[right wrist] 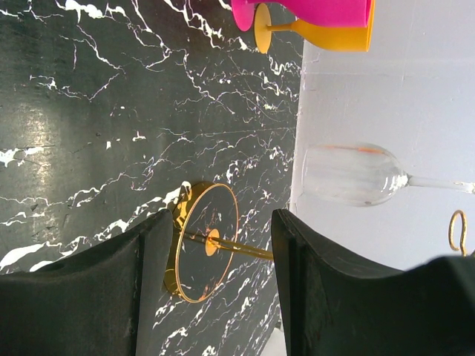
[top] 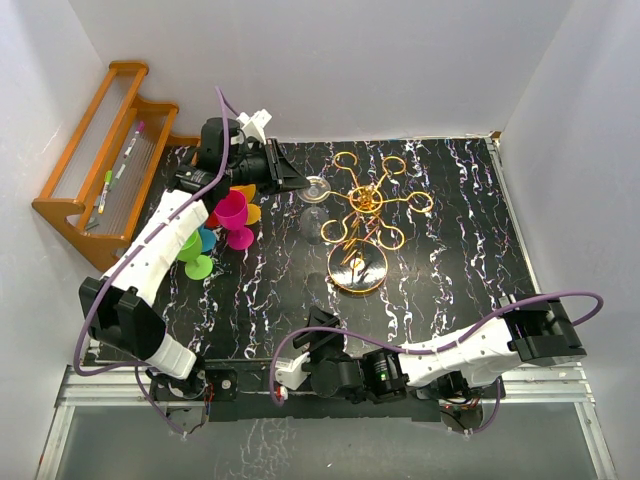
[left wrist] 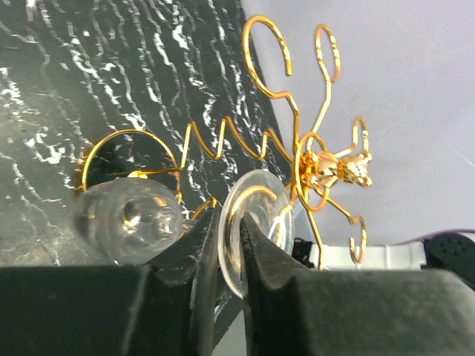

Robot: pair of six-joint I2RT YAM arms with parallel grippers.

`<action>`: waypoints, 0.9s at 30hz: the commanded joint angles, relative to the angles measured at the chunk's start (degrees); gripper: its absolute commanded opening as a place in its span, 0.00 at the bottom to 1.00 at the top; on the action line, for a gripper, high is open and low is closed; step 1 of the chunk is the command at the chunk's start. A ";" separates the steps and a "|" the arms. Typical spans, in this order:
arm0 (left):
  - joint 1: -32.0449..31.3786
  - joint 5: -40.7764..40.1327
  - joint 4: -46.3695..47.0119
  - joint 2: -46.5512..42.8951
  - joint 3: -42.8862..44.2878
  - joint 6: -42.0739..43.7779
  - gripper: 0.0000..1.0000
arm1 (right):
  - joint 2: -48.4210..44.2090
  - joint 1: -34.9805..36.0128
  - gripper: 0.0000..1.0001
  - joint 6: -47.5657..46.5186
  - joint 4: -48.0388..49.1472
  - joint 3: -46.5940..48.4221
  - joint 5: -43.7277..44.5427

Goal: Take the wine glass off the wine glass rack

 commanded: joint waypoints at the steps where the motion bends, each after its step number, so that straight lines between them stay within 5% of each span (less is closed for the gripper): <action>1: -0.45 -0.48 -2.09 -0.24 1.94 1.51 0.03 | -1.83 4.23 0.57 0.19 1.63 -0.05 1.22; 11: -0.59 -0.48 -4.59 -1.15 3.76 1.66 0.00 | -1.57 4.04 0.57 0.00 1.63 0.08 0.91; 27: -0.59 5.27 5.46 -3.72 1.92 -7.33 0.00 | -0.88 4.02 0.57 -0.17 1.63 0.12 0.86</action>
